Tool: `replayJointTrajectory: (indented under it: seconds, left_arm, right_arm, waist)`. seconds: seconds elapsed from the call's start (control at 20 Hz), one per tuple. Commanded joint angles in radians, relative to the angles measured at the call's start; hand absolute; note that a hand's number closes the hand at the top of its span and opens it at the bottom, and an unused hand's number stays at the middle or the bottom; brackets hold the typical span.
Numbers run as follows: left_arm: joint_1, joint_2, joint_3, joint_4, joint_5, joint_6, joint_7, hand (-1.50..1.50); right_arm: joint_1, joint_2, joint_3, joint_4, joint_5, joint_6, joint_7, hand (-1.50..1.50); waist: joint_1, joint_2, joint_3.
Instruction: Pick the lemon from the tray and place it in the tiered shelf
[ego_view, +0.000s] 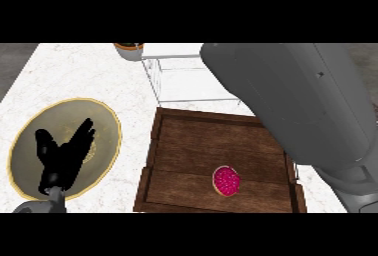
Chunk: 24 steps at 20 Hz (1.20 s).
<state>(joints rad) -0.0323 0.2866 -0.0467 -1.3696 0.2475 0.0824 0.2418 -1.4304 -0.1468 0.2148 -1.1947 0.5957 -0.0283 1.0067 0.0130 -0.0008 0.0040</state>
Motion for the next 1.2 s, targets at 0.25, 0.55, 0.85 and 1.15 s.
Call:
replayJointTrajectory:
  seconds: [0.25, 0.55, 0.85, 1.15]
  left_arm:
    - [-0.079, -0.014, 0.019, 0.073, -0.015, 0.002, 0.042, 0.00]
    - [-0.008, -0.004, 0.022, 0.016, 0.005, -0.050, 0.027, 0.00]
    - [-0.072, -0.042, 0.022, 0.073, -0.032, -0.006, 0.034, 0.00]
    - [-0.037, -0.052, 0.009, 0.046, -0.043, -0.027, 0.012, 0.00]
  right_arm:
    - [-0.010, -0.036, -0.063, 0.206, -0.019, 0.080, -0.179, 1.50]
    - [-0.089, -0.018, -0.098, 0.463, 0.041, -0.022, -0.330, 1.50]
    - [-0.072, 0.008, -0.102, 0.544, 0.083, -0.092, -0.409, 1.50]
    - [-0.093, -0.002, -0.162, 0.694, 0.085, -0.192, -0.563, 1.50]
  waist:
    - [-0.005, 0.005, -0.005]
    - [0.021, 0.010, -0.005]
    - [0.005, 0.008, -0.005]
    - [0.023, 0.014, -0.005]
